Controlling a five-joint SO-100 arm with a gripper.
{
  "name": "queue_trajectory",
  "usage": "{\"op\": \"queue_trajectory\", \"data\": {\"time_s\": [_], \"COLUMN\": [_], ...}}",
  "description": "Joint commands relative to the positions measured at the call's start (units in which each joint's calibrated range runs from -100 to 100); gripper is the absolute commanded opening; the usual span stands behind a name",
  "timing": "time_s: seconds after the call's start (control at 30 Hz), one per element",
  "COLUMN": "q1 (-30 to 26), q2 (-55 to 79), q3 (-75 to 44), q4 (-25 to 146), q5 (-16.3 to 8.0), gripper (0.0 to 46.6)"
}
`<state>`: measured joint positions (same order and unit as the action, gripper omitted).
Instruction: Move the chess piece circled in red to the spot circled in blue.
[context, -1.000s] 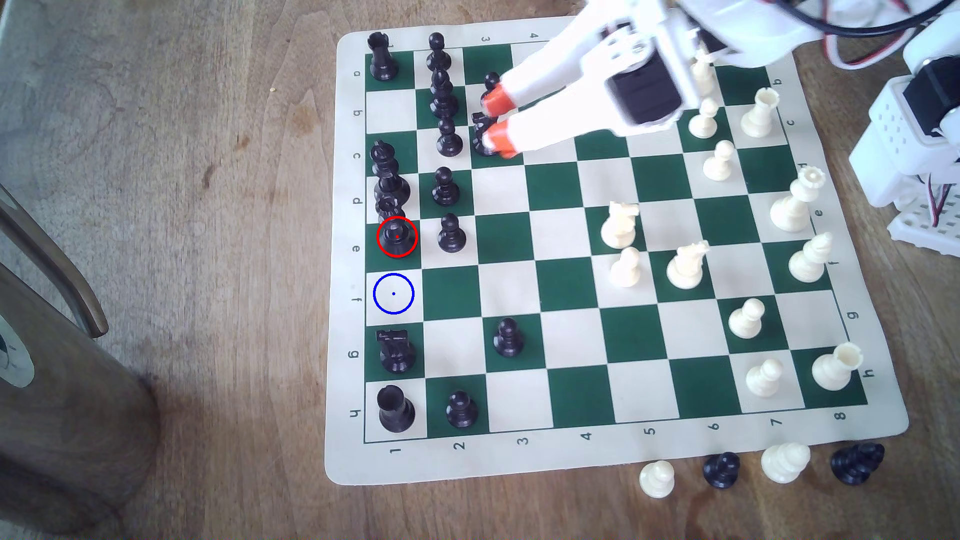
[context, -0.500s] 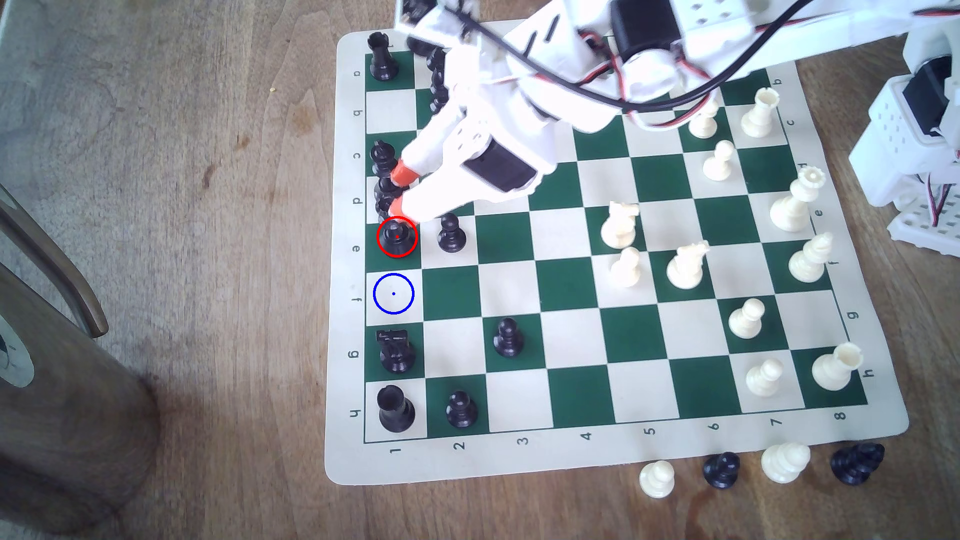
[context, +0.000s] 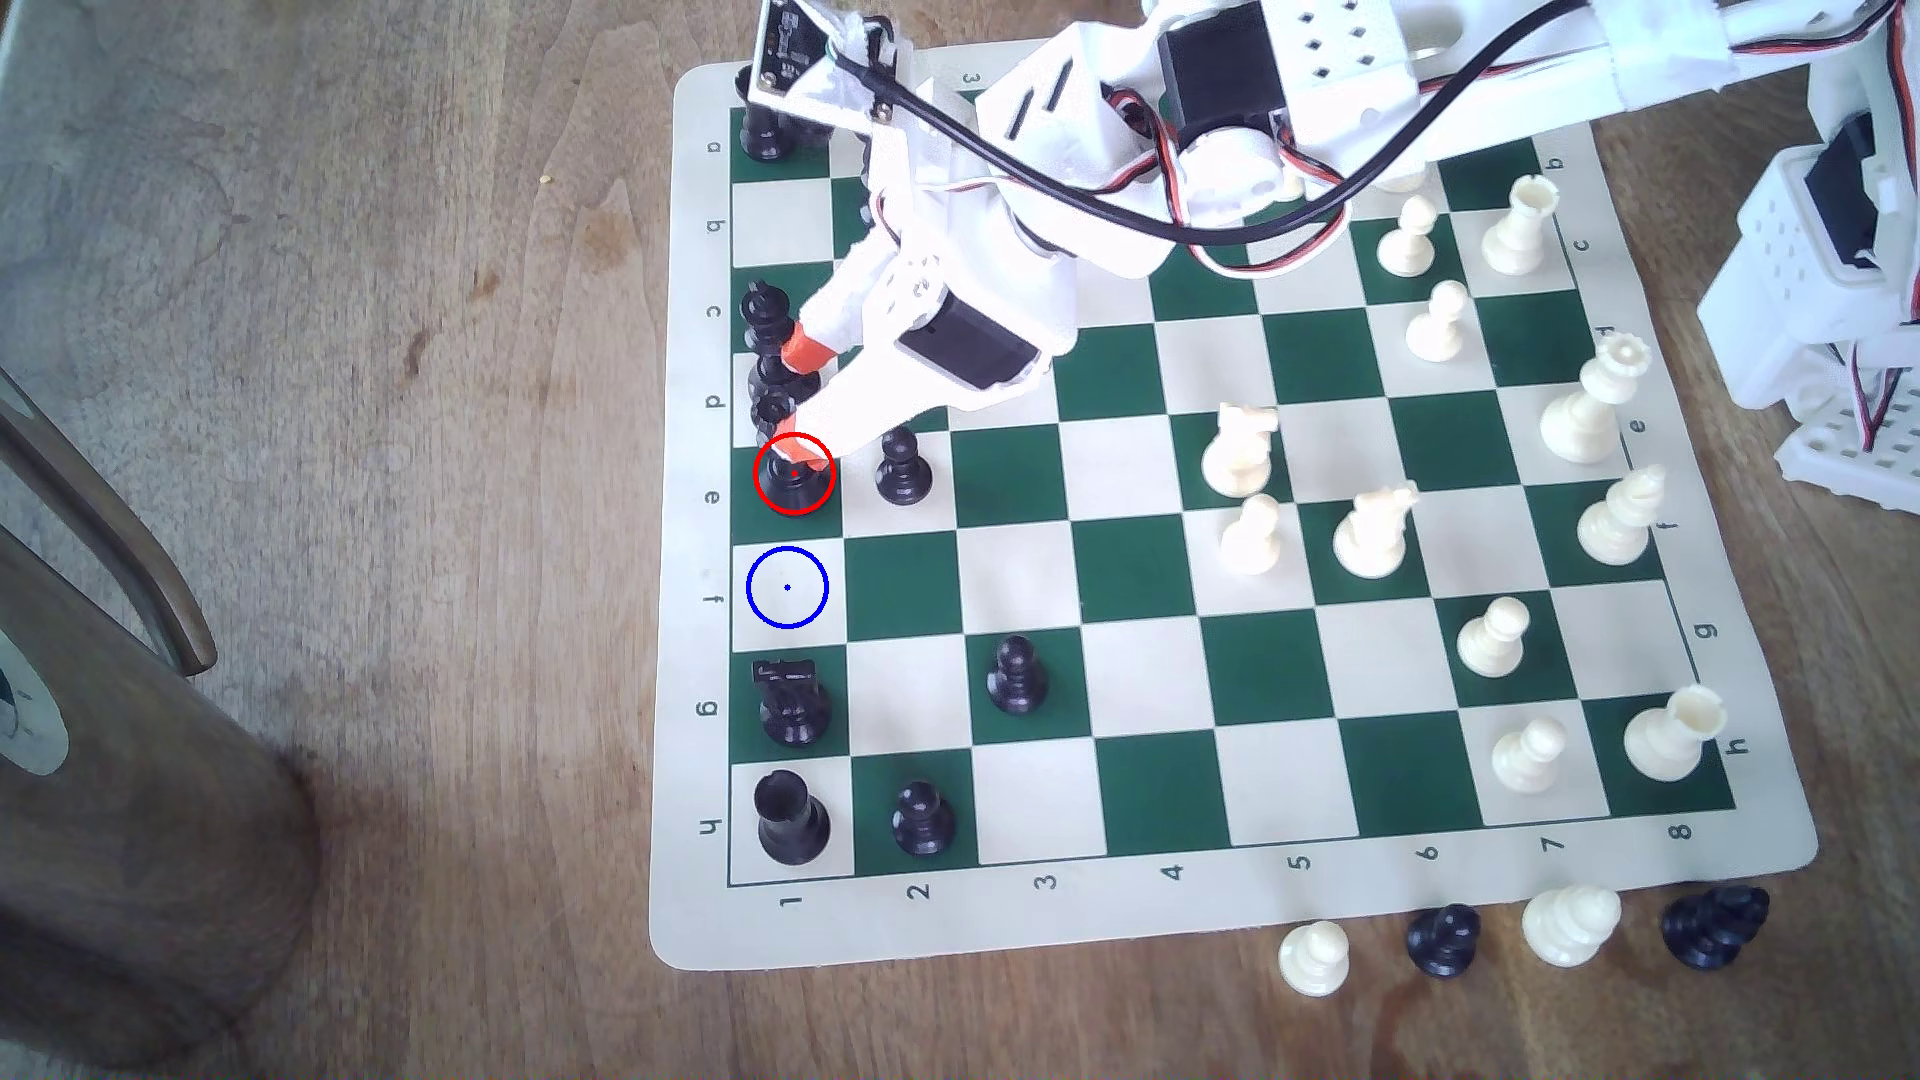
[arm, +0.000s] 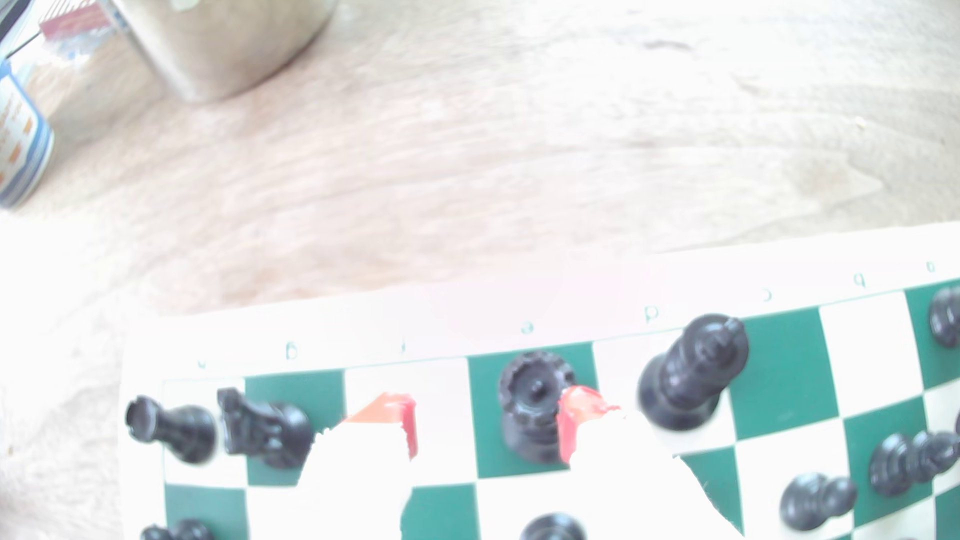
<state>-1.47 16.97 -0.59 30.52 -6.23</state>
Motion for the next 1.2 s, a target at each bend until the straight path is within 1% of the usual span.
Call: {"op": "queue_trajectory", "data": {"time_s": [0.0, 0.37, 0.6, 0.7, 1.03, 1.17], "q1": [0.9, 1.8, 1.5, 1.4, 1.5, 1.1], "q2": [-1.0, 2.1, 2.6, 3.0, 4.8, 4.8], "q3": [-4.9, -3.9, -3.4, -2.4, -0.7, -0.4], "q4": [-1.9, -5.0, -6.2, -7.9, -10.4, -10.4], "q5": [0.5, 0.5, 0.1, -0.5, -0.5, -0.5], "gripper": [15.5, 15.8, 15.6, 15.4, 15.2, 13.4]}}
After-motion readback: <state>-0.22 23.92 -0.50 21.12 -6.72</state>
